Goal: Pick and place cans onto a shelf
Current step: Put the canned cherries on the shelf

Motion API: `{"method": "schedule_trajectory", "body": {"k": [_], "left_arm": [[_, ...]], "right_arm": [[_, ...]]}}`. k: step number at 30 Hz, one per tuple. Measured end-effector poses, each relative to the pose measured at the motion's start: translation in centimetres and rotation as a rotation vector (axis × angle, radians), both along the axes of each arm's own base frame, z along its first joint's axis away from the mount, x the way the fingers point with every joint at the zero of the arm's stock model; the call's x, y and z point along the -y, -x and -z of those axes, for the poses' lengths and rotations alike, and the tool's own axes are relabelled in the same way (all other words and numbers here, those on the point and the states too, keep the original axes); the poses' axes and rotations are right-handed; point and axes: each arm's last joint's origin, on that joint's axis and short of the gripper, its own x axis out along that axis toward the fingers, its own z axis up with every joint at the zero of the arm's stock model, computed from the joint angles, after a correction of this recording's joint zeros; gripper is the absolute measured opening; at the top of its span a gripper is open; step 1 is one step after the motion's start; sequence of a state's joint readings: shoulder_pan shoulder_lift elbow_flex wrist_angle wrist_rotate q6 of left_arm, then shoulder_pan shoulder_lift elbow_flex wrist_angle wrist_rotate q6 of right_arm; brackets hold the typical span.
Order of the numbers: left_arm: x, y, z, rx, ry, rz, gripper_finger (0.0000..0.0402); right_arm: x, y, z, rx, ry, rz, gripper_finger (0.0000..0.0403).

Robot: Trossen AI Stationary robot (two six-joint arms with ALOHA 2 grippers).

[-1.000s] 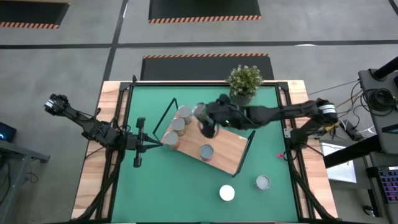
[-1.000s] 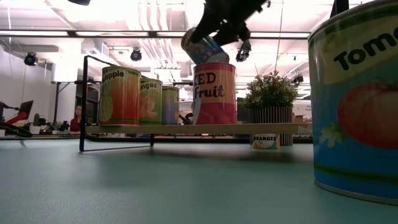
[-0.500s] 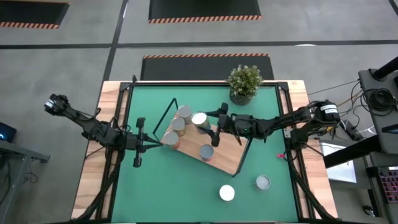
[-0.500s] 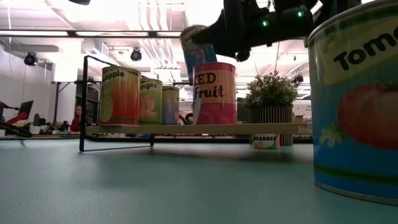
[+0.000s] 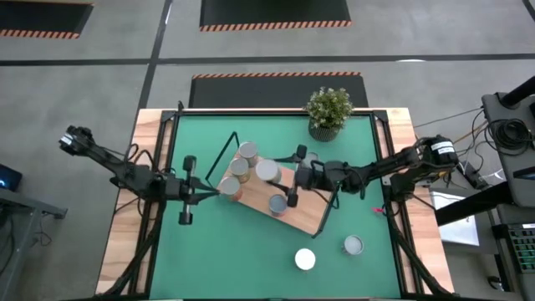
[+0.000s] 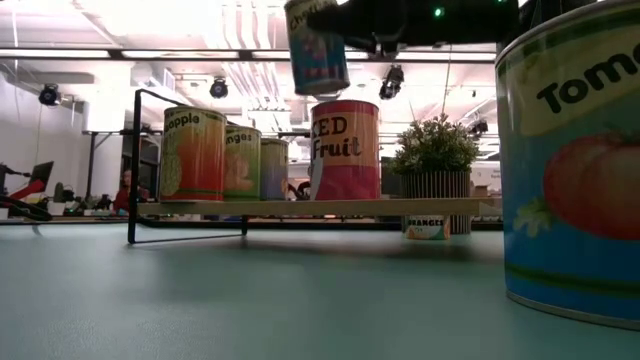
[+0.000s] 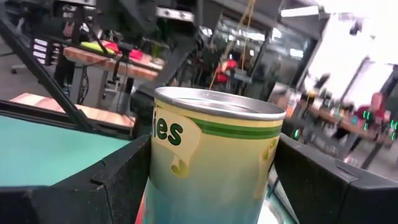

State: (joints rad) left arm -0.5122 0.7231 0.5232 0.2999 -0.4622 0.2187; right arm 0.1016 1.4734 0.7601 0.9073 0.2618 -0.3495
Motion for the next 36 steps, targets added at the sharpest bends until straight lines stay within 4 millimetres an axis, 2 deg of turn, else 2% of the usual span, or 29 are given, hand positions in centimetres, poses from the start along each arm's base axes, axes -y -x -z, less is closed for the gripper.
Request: {"method": "schedule_trajectory", "body": {"k": [7, 11, 15, 21, 26, 29, 32, 36], "left_arm": [[0.9, -1.8, -0.2, 0.089, 0.035, -0.01, 0.0001], [1.1, -2.6, -0.1, 0.121, 0.064, -0.069, 0.0023], [1.2, -3.5, 0.2, 0.142, 0.096, -0.139, 0.007], [1.2, -5.1, 1.0, 0.178, 0.163, -0.25, 0.0172], [1.1, -7.4, 1.2, 0.19, 0.193, -0.37, 0.0247], [1.0, -9.7, 0.6, 0.155, 0.18, -0.425, 0.0276], [0.6, -11.9, 0.0, 0.046, 0.132, -0.511, 0.0296], [-0.3, -14.4, -0.7, -0.123, 0.168, -0.591, 0.031]], "right_arm": [[-0.6, 0.2, -0.7, 0.042, 0.115, 0.001, 0.0299], [-0.5, 0.3, -0.9, 0.031, 0.172, 0.045, 0.0299], [-0.5, 0.3, -0.9, 0.019, 0.225, 0.077, 0.0299], [-0.3, 0.4, -0.8, -0.01, 0.293, 0.157, 0.0299], [-0.2, 0.4, -0.7, -0.05, 0.334, 0.232, 0.0299], [-0.3, 0.5, -0.7, -0.066, 0.359, 0.258, 0.0299], [-0.3, 0.5, -0.6, -0.074, 0.374, 0.257, 0.0299], [-0.2, 0.5, -0.4, -0.107, 0.393, 0.295, 0.0299]]}}
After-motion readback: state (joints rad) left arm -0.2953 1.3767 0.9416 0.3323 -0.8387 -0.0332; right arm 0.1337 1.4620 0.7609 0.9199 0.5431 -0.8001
